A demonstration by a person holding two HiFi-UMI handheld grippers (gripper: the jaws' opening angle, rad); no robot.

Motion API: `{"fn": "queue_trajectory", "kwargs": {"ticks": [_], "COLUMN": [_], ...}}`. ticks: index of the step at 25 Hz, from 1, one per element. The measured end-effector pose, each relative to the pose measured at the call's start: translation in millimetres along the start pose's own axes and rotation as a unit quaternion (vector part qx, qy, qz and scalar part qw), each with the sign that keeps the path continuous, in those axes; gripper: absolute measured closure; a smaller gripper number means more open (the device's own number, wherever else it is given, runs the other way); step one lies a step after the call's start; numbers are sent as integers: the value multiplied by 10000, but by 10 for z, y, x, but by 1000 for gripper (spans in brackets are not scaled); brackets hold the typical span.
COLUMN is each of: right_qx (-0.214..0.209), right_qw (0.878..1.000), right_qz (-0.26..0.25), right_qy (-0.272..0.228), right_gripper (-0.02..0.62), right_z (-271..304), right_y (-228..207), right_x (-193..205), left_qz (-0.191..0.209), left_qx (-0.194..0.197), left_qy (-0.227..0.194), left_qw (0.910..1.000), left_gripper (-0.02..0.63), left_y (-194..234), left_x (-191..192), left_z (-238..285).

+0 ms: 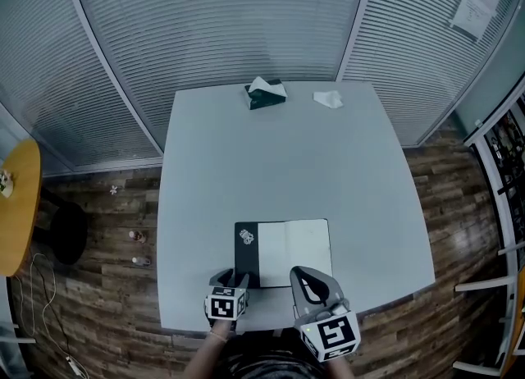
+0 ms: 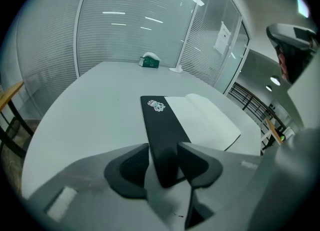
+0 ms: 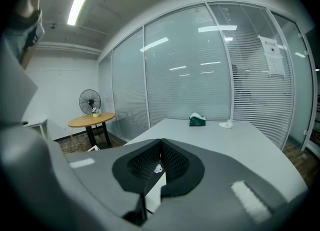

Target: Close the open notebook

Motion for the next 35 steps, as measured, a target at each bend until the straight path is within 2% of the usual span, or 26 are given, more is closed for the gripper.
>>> {"fn": "queue_trajectory", "kwargs": {"ticks": [4,10,18,25,35], "right_qx": [146,237,-37,-325,-387], "right_qw": [9999,9994,9995,9990,9988], "right_qz": [43,229,281,286,280], "right_qy": [21,78,106,97,56], "right_gripper": [595,595,595,595,595], "right_z": [-4,-46,-20,4,-64], "right_y": [-39,-96,-234,-419,-578], "right_x": [22,91,50,-42,-99], "left_qz": [-502,-357,-214,-739,-1341], "left_qx": [108,74,-633,-730,-692], "left_qy": [10,164,426,335,-60], "left_qw": [9987,9992,9969,9940,9885], "left_gripper": [414,414,416,419,436], "left_y": [-9,-6,-28,6,10], "left_x": [29,43,45,-9,-145], "left_z": [36,47,93,103,-48]}}
Point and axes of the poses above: the fingertips, and each gripper's own axes: z forward along the fingers, y to its left, x out of its underside, the point moved 2 cm from there along -z, backward along the fingers, and after that the axes turned 13 degrees about -y, right-handed, at the moved point
